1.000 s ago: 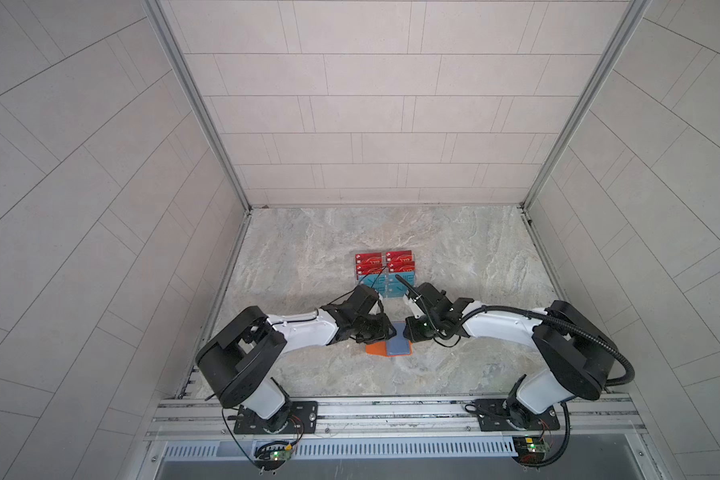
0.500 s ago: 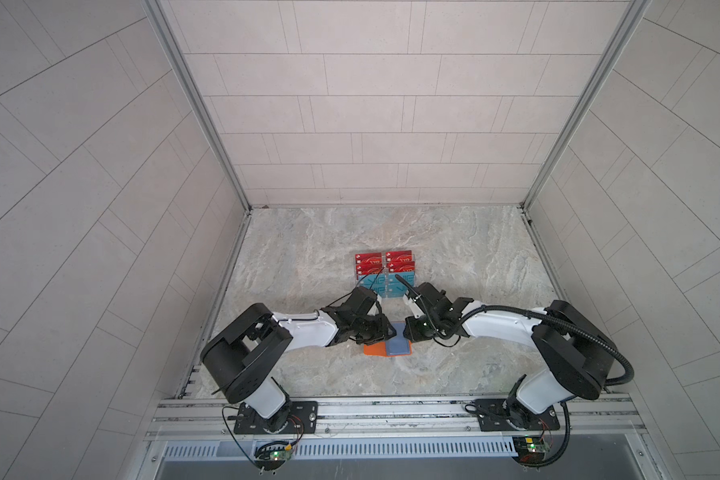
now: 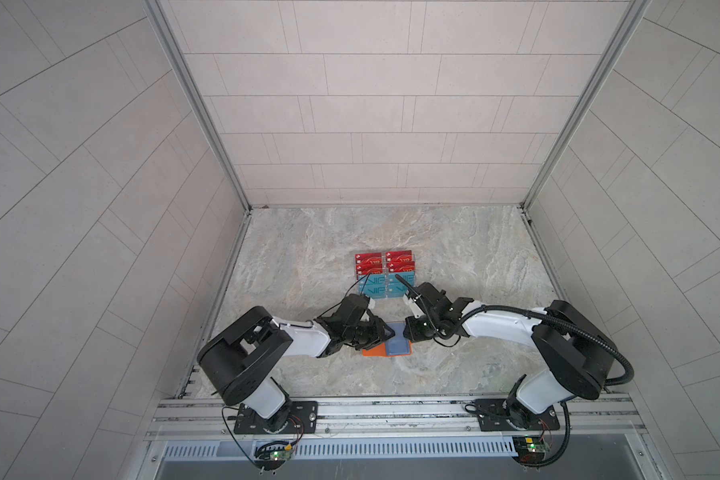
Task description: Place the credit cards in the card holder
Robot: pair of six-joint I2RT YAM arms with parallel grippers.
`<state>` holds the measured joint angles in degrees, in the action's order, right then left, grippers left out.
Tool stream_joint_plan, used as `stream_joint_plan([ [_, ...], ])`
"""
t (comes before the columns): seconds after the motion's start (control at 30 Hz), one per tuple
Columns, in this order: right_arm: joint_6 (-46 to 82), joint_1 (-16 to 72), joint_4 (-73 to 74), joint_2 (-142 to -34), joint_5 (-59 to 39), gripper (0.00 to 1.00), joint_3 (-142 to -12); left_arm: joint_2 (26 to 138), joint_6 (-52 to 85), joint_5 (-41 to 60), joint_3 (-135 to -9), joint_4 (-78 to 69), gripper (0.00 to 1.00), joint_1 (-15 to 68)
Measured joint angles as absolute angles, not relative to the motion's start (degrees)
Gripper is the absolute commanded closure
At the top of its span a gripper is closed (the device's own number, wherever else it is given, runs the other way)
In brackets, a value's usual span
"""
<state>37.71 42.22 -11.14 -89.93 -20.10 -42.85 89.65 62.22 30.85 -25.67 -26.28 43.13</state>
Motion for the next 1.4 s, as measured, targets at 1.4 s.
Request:
stream_joint_plan([
  [1.4, 38.19, 42.22, -11.16, -89.91, -20.01, 0.83, -42.83, 95.04, 62.92, 37.01, -23.57, -39.2, 0.63, 41.19],
])
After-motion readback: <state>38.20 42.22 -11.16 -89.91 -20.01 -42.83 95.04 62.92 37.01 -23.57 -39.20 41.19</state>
